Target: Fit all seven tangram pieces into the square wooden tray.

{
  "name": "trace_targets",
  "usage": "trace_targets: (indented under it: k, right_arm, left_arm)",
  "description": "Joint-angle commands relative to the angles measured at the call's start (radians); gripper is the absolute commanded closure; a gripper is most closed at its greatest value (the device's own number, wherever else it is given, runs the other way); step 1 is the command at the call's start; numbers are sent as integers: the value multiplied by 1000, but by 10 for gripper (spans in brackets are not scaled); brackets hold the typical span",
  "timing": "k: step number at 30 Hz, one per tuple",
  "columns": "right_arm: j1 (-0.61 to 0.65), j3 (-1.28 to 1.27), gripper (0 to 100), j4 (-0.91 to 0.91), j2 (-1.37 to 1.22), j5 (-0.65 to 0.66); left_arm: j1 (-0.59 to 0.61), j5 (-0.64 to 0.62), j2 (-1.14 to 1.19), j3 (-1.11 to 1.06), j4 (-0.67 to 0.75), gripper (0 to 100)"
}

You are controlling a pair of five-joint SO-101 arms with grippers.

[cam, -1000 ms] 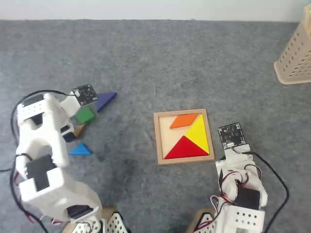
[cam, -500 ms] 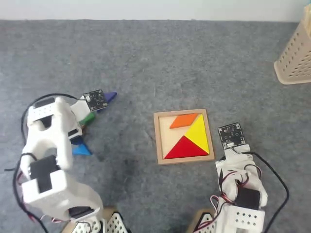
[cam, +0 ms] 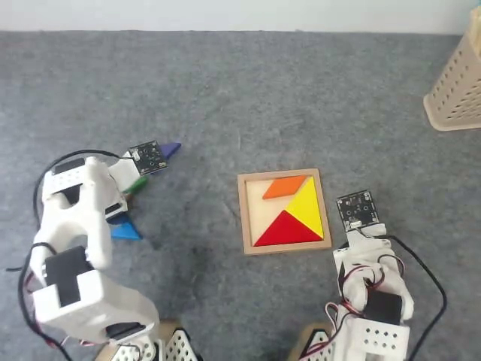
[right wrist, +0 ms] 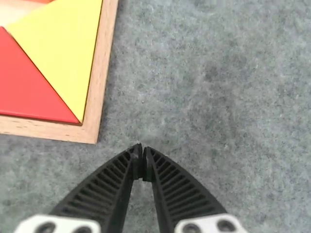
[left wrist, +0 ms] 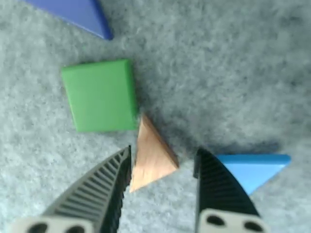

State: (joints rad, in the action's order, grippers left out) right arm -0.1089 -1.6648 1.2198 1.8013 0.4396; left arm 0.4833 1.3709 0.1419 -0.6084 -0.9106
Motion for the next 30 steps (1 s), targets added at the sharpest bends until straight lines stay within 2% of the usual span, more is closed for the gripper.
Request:
trace_targets:
  k: [1,11,19,24,28,30]
  right_arm:
    - [8,-20,991,-4,-1,14]
    - [8,-20,991,-4,-1,14]
    - [8,-20,991,-5,-1,14]
    - [8,-20,991,-5,-1,14]
    - [8,-20,991,-5,-1,14]
    - [8,-20,991,-5,-1,14]
  left_arm:
    - [26,-6,9,-7,66,805]
    - [80,-94,18,162,23,788]
    - [46,-89,144,127,127,791]
    - [46,-87,155,140,121,791]
    - [48,-87,140,170,40,791]
    - [49,-91,94,186,-58,791]
